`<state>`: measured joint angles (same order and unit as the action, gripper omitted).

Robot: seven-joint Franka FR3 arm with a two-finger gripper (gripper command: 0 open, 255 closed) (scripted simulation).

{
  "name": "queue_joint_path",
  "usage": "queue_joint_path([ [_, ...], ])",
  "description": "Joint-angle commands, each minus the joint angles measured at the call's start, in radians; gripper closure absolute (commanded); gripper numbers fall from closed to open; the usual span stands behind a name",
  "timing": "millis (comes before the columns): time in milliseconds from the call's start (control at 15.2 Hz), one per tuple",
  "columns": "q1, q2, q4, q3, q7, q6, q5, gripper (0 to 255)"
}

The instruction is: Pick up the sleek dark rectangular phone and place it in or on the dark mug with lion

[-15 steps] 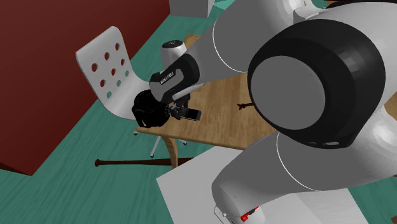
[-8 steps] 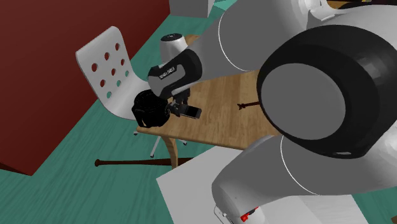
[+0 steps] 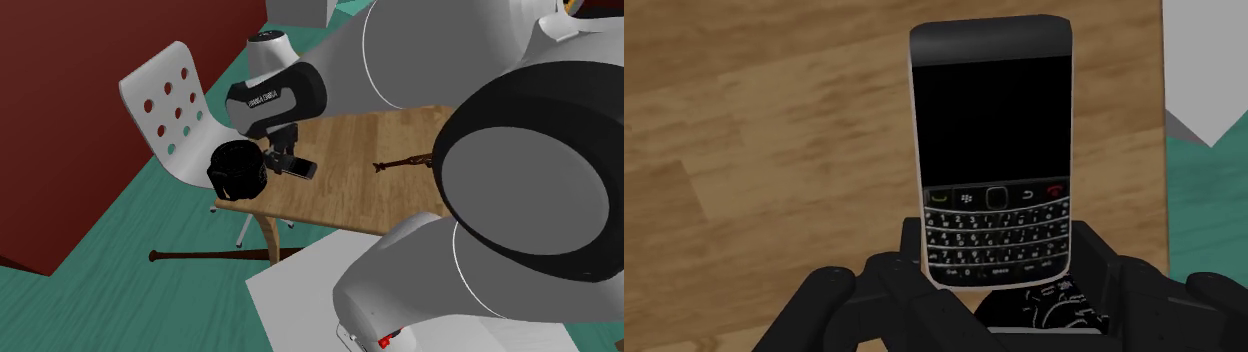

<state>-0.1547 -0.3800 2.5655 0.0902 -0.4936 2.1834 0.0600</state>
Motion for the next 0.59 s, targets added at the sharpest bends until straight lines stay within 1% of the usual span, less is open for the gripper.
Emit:
queue_joint_path([
  [0, 0.001, -0.015, -0.016, 0.0, -0.002, -0.032, 0.0, 255],
  [528, 0.0, -0.06, -0.091, -0.004, -0.003, -0.151, -0.002, 255],
])
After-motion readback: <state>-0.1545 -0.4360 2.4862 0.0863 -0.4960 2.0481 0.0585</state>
